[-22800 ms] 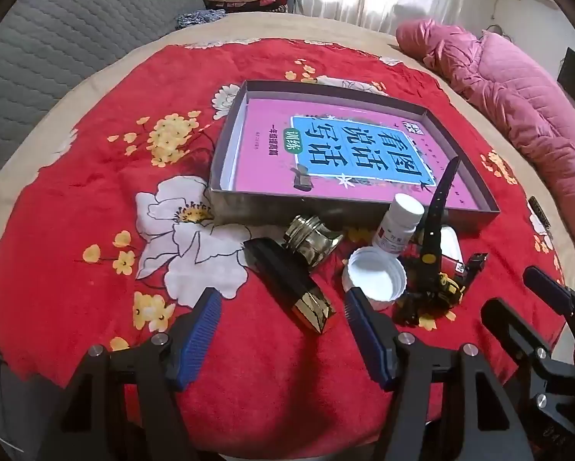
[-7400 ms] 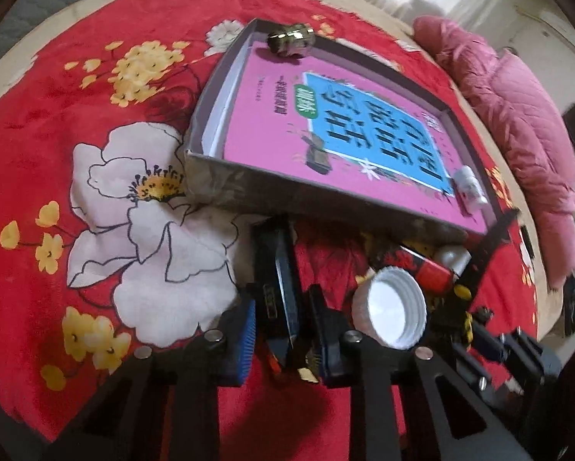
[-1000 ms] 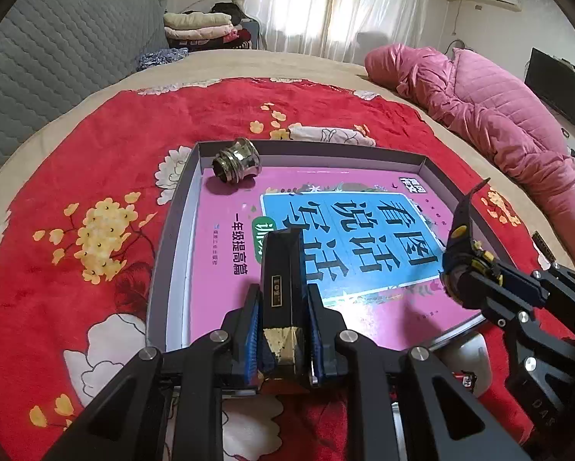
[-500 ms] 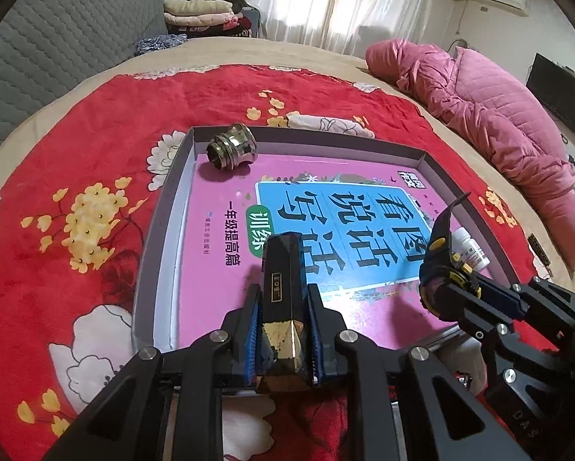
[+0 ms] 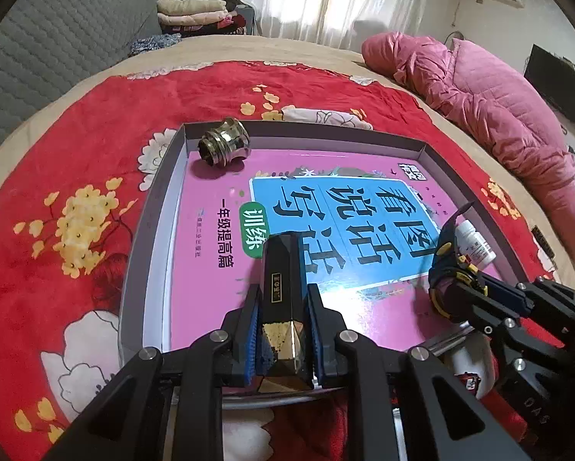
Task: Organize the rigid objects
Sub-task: 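Carry the yellow tape measure into the tray with right tool while left carries the black tube in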
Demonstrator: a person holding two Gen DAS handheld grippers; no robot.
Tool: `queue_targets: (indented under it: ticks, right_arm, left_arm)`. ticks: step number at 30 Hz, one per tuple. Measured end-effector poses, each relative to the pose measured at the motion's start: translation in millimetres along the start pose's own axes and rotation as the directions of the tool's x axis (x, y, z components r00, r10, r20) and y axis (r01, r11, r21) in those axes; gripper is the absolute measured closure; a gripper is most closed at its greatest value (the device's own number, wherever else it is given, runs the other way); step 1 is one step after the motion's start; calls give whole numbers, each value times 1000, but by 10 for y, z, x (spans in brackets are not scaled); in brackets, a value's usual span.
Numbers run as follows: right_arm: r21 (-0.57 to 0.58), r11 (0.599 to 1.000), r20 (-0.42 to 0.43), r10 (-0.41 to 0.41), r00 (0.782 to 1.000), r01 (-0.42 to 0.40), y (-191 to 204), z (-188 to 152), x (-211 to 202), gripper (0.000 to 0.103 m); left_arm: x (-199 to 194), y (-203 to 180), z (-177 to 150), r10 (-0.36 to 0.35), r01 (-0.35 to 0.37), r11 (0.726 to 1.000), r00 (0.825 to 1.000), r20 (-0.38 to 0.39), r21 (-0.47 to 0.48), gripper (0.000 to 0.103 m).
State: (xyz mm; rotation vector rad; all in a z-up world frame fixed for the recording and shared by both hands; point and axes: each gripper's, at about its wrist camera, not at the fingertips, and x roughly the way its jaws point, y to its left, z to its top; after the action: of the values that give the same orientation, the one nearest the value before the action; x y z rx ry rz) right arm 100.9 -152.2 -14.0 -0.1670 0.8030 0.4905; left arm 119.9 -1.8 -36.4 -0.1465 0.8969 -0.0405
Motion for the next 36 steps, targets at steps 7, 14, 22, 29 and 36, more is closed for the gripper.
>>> queue_targets:
  ticks: [7,14,22,29,36]
  right_arm:
    - [21,1000,-1,5,1000,-5,-26,0,2,86]
    - [34,999,2,13,1000,-14,-39,-21,-26,86]
    - [57,998,-3,18,1000,-18,-33,-21,-31,84]
    - [69,997,-12,20,1000,-19,-35,-8,-46,83]
    - [83,996,-4,19,1000,-19,-50,10,-89,80]
  left_arm:
    - [30,-14,27,9,-9,1000,1000,-5,4,81]
    - [50,-31,32,29,-29,999,1000,-1,14,81]
    - [47,-34,39,18,-18,1000,1000,-13,8,81]
    - [43,2,45,6,-6,1000,1000,-20,-1,81]
    - [36,0,42,12,-12,1000,1000,-20,4,81]
